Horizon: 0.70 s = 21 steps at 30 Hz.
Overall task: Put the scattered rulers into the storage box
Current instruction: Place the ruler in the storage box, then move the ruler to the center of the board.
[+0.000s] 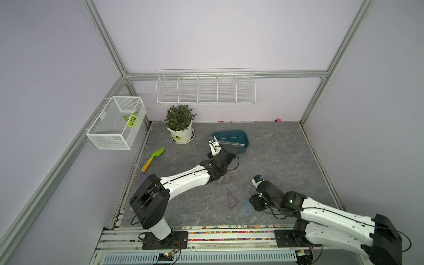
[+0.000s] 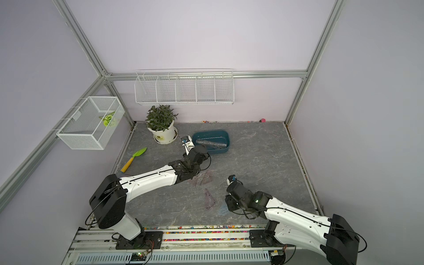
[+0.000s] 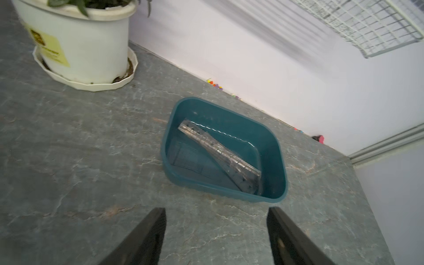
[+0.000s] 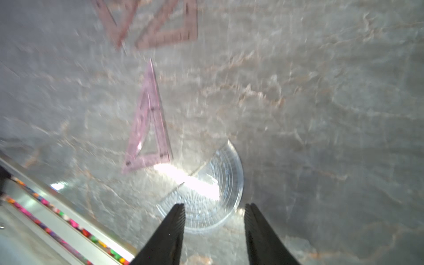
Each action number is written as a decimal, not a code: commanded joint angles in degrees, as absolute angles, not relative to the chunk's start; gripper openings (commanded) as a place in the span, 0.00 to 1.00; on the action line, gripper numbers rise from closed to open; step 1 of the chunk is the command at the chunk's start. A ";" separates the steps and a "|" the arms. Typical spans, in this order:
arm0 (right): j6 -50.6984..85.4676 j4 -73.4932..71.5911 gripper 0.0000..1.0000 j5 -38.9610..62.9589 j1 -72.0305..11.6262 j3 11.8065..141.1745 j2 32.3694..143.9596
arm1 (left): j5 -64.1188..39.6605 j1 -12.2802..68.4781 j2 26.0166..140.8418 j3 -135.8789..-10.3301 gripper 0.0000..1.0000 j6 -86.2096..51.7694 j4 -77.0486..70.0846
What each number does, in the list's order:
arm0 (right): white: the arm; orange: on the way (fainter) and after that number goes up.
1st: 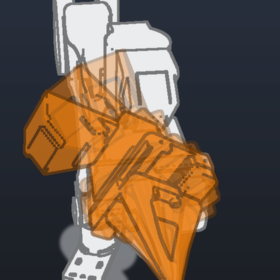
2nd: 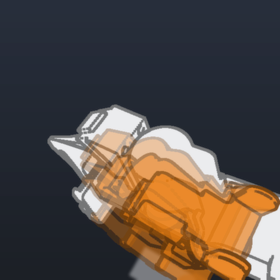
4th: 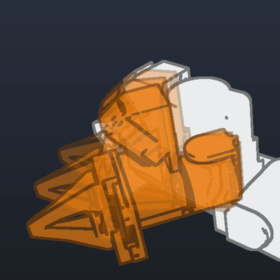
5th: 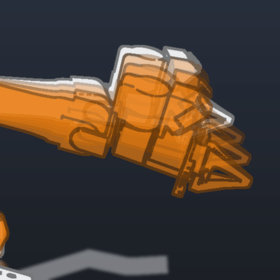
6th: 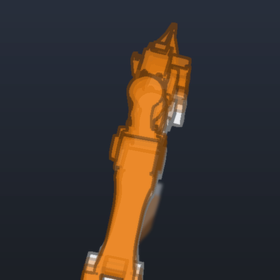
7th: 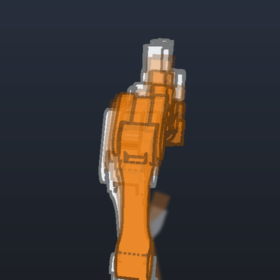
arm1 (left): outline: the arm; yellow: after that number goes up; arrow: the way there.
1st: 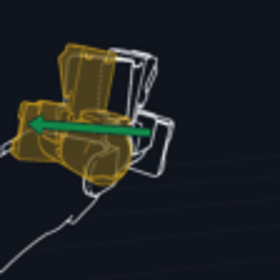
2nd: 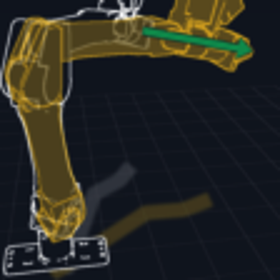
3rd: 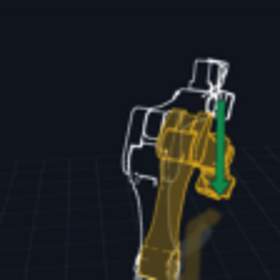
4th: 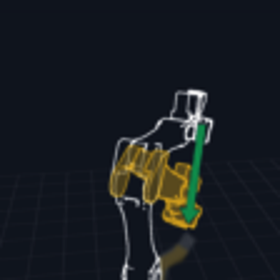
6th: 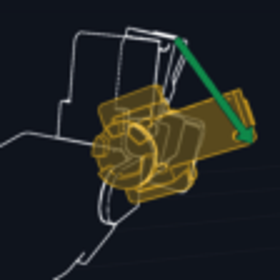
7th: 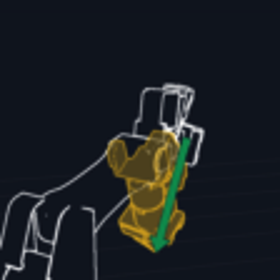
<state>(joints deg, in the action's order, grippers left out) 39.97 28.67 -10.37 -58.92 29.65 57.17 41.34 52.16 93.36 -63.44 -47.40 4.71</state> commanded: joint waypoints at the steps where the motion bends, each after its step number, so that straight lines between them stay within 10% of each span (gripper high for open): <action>1: 46.71 32.97 0.53 -20.19 -64.92 29.96 60.78 | 44.15 52.25 90.94 -62.34 0.80 -43.25 9.79; 21: 47.02 23.78 0.77 -19.45 -75.11 26.16 69.11 | 37.60 52.21 92.28 -64.18 0.89 -38.78 10.63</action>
<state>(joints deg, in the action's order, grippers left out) 47.75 25.98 -19.46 -74.61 27.11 67.99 39.05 52.16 91.11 -62.59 -40.58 9.19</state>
